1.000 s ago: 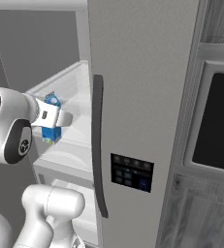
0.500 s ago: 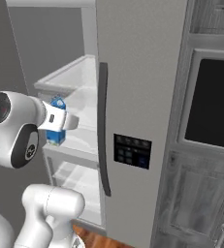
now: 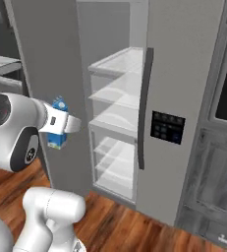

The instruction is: Take a sugar cube from the saucer and place it inside the coffee. Then, grab milk from the fridge and place it next to the coffee on the counter to sweeten the coffee.

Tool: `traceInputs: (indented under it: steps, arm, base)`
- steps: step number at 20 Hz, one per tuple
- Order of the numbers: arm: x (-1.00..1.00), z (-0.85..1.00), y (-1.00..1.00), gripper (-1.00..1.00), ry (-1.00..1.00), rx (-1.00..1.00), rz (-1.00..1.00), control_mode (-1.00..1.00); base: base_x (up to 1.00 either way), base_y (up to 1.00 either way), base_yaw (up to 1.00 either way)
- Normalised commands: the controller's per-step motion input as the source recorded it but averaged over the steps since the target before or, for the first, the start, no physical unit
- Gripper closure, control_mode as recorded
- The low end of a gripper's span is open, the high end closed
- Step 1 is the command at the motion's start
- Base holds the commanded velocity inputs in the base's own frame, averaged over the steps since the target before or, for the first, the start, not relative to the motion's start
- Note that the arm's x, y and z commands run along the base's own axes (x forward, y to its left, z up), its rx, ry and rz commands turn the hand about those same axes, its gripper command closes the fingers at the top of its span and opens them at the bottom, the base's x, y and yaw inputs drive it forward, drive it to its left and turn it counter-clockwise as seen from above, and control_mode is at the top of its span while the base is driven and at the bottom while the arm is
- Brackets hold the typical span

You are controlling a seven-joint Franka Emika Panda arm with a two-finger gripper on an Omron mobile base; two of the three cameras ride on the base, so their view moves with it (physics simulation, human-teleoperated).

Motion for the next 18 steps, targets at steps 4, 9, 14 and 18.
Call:
traceInputs:
  steps: [4,9,14,18]
  arm:
    - [0.0,0.0,0.0,1.0,0.0,0.0,0.0,1.0]
    - [0.0,0.0,0.0,1.0,0.0,0.0,0.0,1.0]
    - [0.0,0.0,0.0,1.0,0.0,0.0,0.0,1.0]
    - [0.0,0.0,0.0,1.0,0.0,0.0,0.0,1.0]
  base:
    - [-0.98,0.45,0.5]
    - [-0.5,0.97,0.39]
    - [0.0,1.0,0.22]
    - [0.45,1.0,0.08]
